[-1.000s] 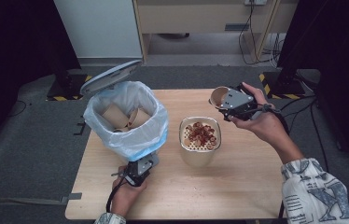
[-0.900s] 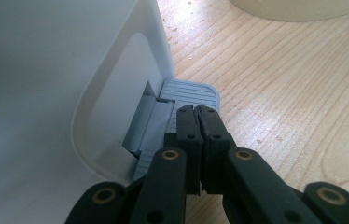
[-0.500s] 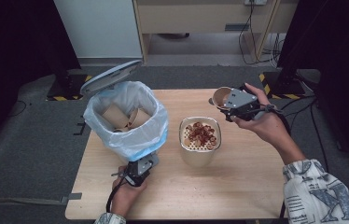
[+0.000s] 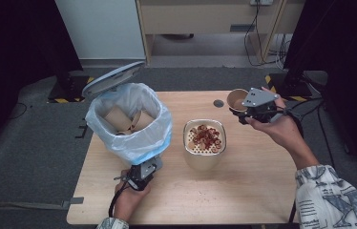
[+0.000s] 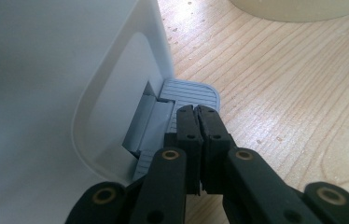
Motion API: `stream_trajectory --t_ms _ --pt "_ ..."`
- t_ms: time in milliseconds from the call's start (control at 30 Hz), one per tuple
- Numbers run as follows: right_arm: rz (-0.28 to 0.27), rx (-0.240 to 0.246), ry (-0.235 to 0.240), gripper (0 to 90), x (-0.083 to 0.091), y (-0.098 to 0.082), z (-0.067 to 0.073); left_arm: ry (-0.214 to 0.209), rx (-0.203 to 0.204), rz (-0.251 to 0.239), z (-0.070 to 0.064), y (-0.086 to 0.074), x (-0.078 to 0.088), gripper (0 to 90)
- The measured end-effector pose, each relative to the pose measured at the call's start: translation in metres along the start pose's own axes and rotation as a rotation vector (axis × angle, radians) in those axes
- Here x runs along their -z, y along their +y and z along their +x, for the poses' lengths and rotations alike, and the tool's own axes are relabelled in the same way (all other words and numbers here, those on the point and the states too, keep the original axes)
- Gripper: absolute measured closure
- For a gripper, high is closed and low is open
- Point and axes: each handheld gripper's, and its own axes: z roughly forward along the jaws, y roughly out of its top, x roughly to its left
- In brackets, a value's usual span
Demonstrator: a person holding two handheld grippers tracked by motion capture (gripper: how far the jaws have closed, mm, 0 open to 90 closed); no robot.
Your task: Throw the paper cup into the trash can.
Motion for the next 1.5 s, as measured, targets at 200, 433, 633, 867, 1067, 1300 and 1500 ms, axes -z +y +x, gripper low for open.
stream_trajectory --t_ms 200,433,633,867,1067,1300,1500 --pt "0.002 -0.048 0.025 32.3 0.003 -0.009 -0.008 0.0 0.003 -0.001 0.0 0.0 0.0 87.5" --pt "0.003 -0.138 0.093 32.3 0.005 -0.023 -0.015 -0.001 0.004 -0.001 0.0 0.0 0.0 87.4" --pt "-0.007 -0.223 0.147 32.0 0.007 -0.033 -0.021 0.0 0.007 -0.006 0.0 -0.001 0.0 87.4" --pt "-0.011 -0.299 0.211 32.0 0.005 -0.04 -0.022 0.003 0.0 -0.005 -0.001 -0.001 0.0 87.4" --pt "-0.03 -0.357 0.245 32.1 0.006 -0.039 -0.025 0.003 -0.001 -0.004 -0.001 0.0 0.0 87.4" --pt "-0.022 -0.409 0.269 32.4 0.006 -0.039 -0.028 0.002 -0.001 -0.004 0.0 0.0 0.0 87.4" --pt "-0.032 -0.434 0.281 32.4 0.007 -0.034 -0.03 0.005 -0.002 -0.001 -0.001 0.0 0.0 87.4"
